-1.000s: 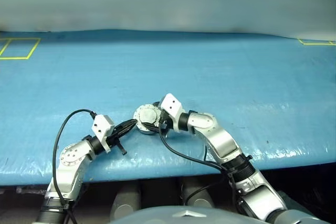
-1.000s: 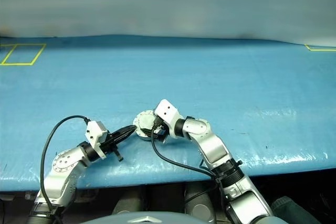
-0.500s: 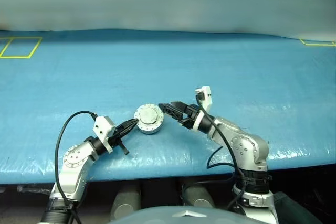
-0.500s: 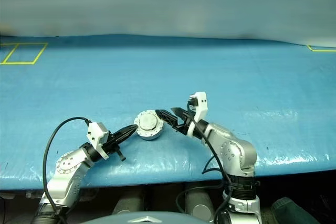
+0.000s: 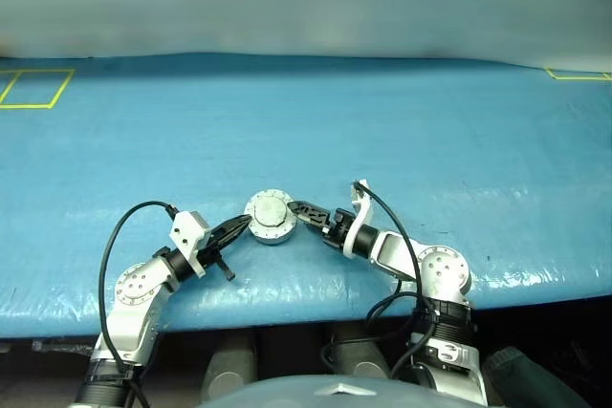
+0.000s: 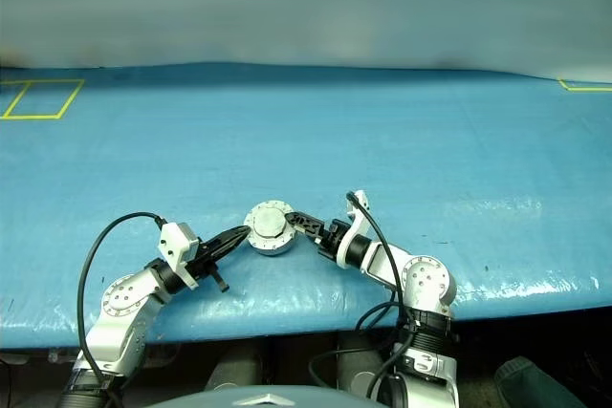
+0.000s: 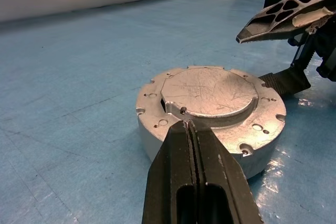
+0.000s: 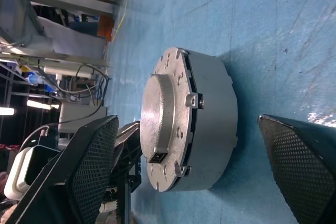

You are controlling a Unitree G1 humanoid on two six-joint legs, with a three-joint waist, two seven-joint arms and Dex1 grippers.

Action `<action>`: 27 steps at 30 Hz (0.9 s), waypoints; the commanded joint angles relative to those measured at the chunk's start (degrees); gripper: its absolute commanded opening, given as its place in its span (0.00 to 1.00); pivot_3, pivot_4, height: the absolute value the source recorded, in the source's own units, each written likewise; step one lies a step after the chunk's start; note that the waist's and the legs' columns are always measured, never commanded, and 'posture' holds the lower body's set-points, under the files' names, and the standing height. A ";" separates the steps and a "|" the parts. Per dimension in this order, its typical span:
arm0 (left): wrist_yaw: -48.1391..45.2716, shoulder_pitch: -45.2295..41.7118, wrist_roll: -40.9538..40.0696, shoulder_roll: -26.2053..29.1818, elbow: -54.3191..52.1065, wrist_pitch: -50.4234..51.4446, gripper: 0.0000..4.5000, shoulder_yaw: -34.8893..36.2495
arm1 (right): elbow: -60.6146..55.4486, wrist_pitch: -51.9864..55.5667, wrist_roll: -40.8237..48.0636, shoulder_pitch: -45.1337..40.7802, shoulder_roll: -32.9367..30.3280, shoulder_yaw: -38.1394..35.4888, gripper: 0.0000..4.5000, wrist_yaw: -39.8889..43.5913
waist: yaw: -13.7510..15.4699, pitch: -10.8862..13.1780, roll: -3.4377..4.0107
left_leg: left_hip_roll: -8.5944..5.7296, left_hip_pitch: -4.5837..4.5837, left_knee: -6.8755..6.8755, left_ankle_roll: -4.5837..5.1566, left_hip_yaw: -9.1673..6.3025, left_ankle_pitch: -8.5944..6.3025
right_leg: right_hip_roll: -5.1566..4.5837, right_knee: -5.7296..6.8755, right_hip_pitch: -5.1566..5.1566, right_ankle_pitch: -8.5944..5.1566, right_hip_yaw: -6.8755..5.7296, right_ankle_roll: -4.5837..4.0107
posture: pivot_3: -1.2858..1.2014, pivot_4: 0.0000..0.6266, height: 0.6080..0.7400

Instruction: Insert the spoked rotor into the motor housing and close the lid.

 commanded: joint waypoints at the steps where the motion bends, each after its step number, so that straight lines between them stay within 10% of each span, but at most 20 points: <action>1: 0.31 0.41 1.00 0.01 0.90 -0.18 0.00 -0.56 | 0.67 0.34 1.77 0.55 3.08 1.90 0.96 0.03 | -0.06 0.00 0.00 | 0.00 0.00 0.00 0.00 0.00 0.00 | 0.00 0.00 0.00 0.00 0.00 0.00 | 0.52 0.24 1.00; 11: 0.33 0.62 1.25 0.06 1.31 -0.59 0.00 -0.64 | 1.70 -0.43 3.86 0.21 2.82 1.59 0.29 -0.22 | -0.29 0.03 0.04 | 0.00 -0.04 -0.04 0.00 0.00 0.00 | 0.00 -0.02 -0.04 0.00 0.00 0.00 | 0.52 0.24 1.00; 20: 0.50 0.09 1.02 0.28 1.82 -0.71 0.00 -0.23 | 2.16 -2.03 2.63 0.19 1.64 3.59 0.27 -0.90 | -0.37 0.03 0.05 | 0.00 -0.04 -0.05 0.00 -0.01 0.00 | 0.00 -0.03 -0.04 -0.01 0.00 0.00 | 0.52 0.24 1.00; 27: 11.50 -2.70 -15.55 -8.27 -4.32 11.94 0.00 9.20 | 2.01 -3.67 5.76 -0.93 2.55 0.43 0.27 -2.60 | -0.56 0.11 -0.05 | 0.02 -0.11 -0.05 0.00 -0.06 0.00 | 0.00 -0.03 -0.08 0.00 -0.05 0.01 | 0.52 0.24 1.00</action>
